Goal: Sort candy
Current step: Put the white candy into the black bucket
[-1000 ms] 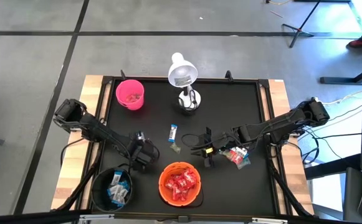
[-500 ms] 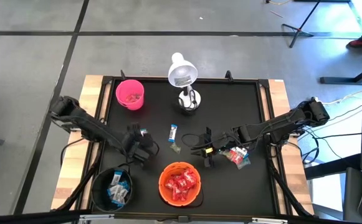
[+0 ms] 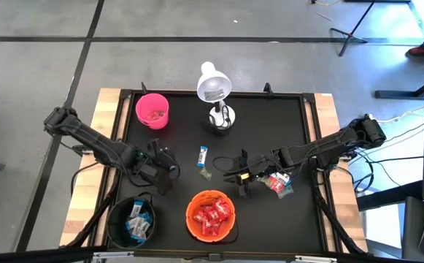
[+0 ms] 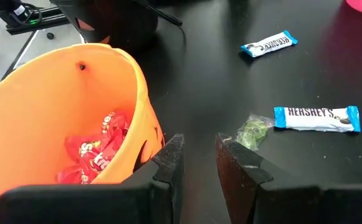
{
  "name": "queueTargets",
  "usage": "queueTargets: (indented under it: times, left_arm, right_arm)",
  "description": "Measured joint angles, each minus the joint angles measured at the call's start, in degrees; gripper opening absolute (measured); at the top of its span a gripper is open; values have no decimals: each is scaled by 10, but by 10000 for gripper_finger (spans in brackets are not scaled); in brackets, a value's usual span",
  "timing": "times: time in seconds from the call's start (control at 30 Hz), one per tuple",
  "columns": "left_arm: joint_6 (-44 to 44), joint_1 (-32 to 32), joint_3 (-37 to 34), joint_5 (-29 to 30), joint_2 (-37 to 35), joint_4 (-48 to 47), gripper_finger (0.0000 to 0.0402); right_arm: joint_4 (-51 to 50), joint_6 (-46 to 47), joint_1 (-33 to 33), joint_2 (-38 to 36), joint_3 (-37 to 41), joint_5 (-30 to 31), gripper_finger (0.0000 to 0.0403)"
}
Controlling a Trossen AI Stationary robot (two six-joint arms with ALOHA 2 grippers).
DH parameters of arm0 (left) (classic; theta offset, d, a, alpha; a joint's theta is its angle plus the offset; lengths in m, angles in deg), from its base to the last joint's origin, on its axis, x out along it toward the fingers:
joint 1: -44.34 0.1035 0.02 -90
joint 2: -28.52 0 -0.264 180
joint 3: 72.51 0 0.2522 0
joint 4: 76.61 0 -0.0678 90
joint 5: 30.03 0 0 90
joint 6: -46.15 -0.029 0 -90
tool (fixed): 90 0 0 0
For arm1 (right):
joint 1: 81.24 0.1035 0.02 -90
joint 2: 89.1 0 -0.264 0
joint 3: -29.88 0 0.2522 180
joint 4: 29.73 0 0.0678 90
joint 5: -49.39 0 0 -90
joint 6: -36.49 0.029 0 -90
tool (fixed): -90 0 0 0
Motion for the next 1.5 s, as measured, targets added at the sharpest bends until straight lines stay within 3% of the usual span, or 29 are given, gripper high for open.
queueTargets:
  times: [0.13,0.37,0.6,0.97,1.1,1.27,1.5]
  left_arm:
    - [-2,8,-48,-39,21,59,76]
    - [-2,21,-103,-44,62,159,174]
    - [-2,37,-114,-44,134,156,201]
    - [2,53,-111,-43,204,138,169]
    - [2,52,-112,-42,203,137,120]
    - [2,54,-113,-35,199,125,15]
    - [6,54,-102,-60,167,74,1]
  right_arm:
    - [0,1,0,0,0,0,87]
    - [-1,1,0,0,0,0,87]
    - [-1,1,0,0,0,0,87]
    - [-1,1,0,0,0,0,87]
    - [-1,0,0,0,0,0,87]
    - [-1,0,0,0,0,0,87]
    - [-1,0,0,0,0,0,87]
